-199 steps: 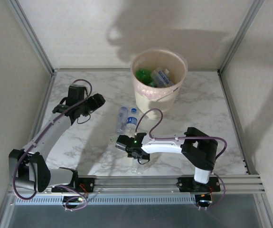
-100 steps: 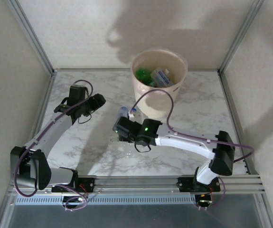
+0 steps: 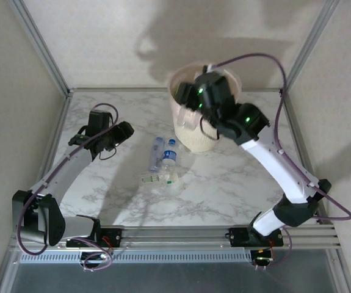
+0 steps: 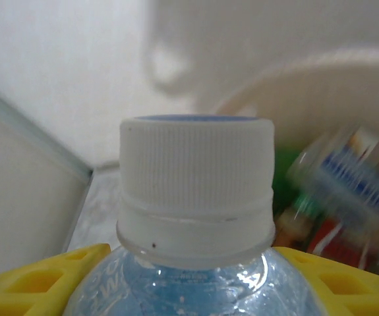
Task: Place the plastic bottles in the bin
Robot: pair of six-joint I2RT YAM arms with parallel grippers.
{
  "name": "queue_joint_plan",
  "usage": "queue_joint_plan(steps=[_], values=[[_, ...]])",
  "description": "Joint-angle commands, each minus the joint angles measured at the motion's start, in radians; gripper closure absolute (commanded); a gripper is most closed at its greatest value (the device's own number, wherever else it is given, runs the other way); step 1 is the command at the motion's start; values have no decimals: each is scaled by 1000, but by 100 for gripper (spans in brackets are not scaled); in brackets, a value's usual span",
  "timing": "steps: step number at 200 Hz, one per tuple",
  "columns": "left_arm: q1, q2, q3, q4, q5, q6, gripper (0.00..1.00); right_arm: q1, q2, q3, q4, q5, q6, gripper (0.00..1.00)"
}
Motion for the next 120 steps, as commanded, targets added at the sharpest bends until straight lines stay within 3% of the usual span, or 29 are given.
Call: queue_joint_plan(steps=[1,24,55,120], values=[[0,-40,25,-28,-39,-2,25,-92,86,137,29,-29,-171,49],[0,-42,27,-32,-46,-1,25,-209,190,279,3,-30,-262,49],[1,-48,23,-31,-63,-5,25,-314,256,286,36,-35,-314,49],[0,-26,25,-16,-59,-4,25,-379,346,226,75,0,-413,49]])
